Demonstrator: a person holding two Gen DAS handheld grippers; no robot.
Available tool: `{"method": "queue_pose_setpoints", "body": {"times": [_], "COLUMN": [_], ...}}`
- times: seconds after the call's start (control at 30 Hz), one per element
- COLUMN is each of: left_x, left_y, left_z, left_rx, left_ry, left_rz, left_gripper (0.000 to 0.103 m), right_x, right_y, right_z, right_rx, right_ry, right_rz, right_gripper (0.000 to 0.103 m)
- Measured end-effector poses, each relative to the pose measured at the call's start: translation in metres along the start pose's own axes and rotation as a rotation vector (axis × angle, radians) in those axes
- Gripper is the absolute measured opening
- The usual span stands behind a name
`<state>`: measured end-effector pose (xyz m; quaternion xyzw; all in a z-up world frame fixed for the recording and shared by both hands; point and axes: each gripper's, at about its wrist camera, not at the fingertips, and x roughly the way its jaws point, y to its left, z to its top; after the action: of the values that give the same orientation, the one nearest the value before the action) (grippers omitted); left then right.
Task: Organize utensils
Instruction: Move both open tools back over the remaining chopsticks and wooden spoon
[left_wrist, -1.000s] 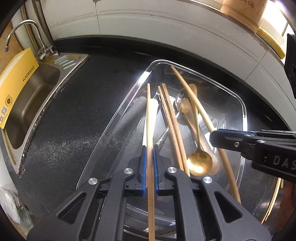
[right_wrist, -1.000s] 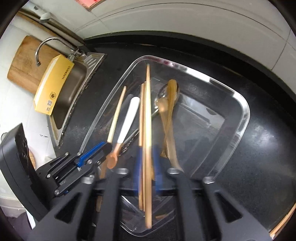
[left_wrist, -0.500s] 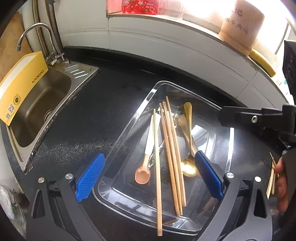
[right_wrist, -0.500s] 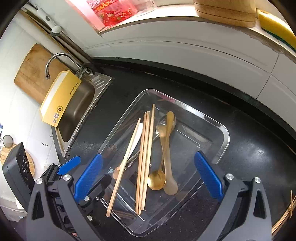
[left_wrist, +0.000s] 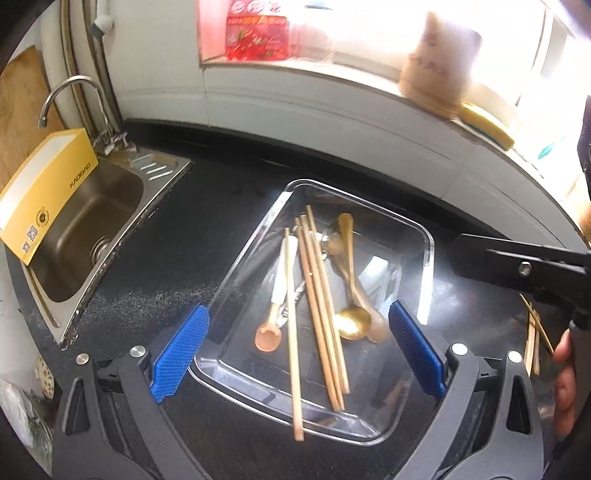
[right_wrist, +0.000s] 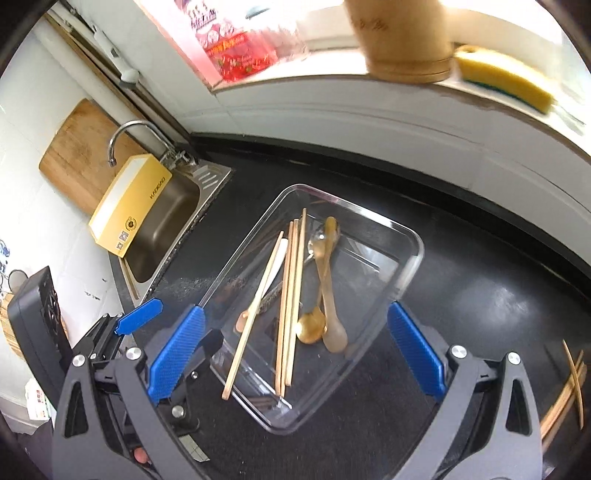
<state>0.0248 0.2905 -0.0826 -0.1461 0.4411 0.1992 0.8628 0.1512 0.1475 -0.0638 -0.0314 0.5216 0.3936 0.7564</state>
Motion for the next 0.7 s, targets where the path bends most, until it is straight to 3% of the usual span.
{"method": "queue_pose_setpoints", "body": {"times": [0.3, 0.7], "left_x": [-0.031, -0.057], "left_y": [-0.056, -0.185], "left_z": [-0.016, -0.067], "left_rx": [0.107, 0.283], "left_ry": [-0.030, -0.010], "left_rz": [-0.060, -0.187], "left_gripper": [0.095, 0.095], "right_x": [-0.078, -0.189], "right_y": [-0.047, -0.146], "right_z": [-0.054, -0.157], "right_rx": [0.106, 0.283], "right_ry": [-0.104, -0.193], "right_rz": [-0.068, -0.183], "right_gripper": [0.097, 0.097]}}
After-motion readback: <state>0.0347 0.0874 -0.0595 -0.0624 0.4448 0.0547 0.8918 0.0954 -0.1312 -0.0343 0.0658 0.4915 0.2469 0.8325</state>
